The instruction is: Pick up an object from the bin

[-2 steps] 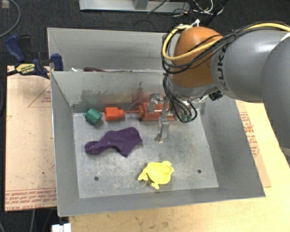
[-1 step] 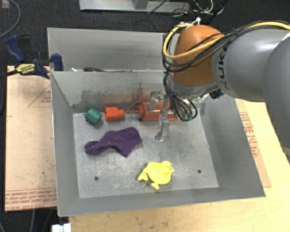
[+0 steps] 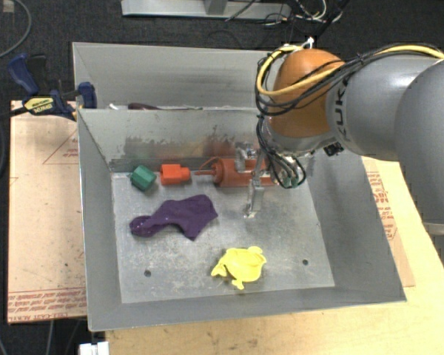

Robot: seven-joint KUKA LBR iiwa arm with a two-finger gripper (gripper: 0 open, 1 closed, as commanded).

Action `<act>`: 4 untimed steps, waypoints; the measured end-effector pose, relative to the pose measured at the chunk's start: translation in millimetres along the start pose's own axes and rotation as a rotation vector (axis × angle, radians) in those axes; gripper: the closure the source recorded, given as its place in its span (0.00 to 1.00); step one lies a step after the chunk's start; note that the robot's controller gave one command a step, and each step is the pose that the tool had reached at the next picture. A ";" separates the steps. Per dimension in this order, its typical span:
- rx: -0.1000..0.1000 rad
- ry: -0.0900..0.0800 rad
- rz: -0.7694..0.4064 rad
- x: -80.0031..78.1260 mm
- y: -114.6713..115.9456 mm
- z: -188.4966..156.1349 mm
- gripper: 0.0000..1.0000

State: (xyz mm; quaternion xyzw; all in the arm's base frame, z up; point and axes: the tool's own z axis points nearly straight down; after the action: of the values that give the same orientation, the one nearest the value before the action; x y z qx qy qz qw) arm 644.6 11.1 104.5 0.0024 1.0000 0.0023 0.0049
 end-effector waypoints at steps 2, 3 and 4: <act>0.007 -0.021 0.090 -12.1 18.6 22.4 0.00; -0.006 -0.043 -0.036 -14.4 50.0 24.8 1.00; -0.006 -0.042 -0.036 -14.3 50.0 25.0 1.00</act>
Offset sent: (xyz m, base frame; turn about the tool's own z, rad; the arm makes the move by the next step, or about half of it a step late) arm 0.0048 0.0741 -0.0345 0.0471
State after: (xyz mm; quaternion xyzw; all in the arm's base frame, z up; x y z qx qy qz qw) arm 659.4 61.1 79.9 -0.0155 0.9995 0.0049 0.0262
